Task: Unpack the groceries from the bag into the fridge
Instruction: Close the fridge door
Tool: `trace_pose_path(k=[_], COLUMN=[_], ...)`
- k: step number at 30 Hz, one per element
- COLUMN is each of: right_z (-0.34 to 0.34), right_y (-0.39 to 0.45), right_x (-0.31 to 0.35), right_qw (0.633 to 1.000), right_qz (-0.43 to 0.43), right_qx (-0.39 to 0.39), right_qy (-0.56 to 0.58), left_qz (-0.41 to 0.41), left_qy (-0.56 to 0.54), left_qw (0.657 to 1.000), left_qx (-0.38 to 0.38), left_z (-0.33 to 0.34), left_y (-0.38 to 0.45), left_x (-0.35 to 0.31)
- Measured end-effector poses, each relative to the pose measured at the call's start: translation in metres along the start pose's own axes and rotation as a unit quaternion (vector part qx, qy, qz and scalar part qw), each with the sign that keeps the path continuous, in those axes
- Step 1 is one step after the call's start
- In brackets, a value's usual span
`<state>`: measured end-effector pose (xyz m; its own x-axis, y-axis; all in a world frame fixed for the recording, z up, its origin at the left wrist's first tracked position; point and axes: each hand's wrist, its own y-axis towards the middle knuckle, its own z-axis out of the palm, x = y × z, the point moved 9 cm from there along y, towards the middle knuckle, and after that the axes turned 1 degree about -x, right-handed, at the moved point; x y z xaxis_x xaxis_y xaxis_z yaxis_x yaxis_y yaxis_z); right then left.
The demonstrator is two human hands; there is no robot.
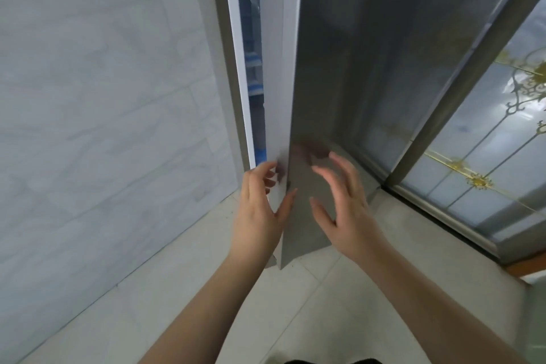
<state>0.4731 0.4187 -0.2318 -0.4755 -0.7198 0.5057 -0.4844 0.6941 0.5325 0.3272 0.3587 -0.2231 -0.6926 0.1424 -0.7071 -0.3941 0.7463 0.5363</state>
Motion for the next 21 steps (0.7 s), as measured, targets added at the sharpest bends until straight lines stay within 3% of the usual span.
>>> trace_pose_path(k=[5,7,11,17,21], right_z=[-0.018,-0.022,-0.019,-0.004,0.008], right_y=[0.031,0.040,0.051,0.062,0.075], right_x=[-0.007,-0.011,-0.017,-0.021,-0.023], right_qw=[0.991,0.985,0.975,0.969,0.969], right_qz=[-0.098,-0.114,-0.137,-0.169,-0.183], right_qx=[-0.061,-0.079,-0.108,-0.117,-0.102], right_qy=[-0.064,-0.102,-0.139,-0.135,-0.132], left_qz=[0.020,0.071,0.211,0.206,0.155], left_qy=[0.048,0.083,0.300,0.420,0.427], left_qw=[0.999,0.993,0.925,0.879,0.886], left_qx=[-0.009,-0.042,-0.102,-0.092,-0.090], left_z=[0.001,-0.001,0.010,0.023,0.022], left_y=[0.006,0.003,-0.008,0.000,0.016], left_x=[-0.006,-0.014,-0.027,-0.020,-0.008])
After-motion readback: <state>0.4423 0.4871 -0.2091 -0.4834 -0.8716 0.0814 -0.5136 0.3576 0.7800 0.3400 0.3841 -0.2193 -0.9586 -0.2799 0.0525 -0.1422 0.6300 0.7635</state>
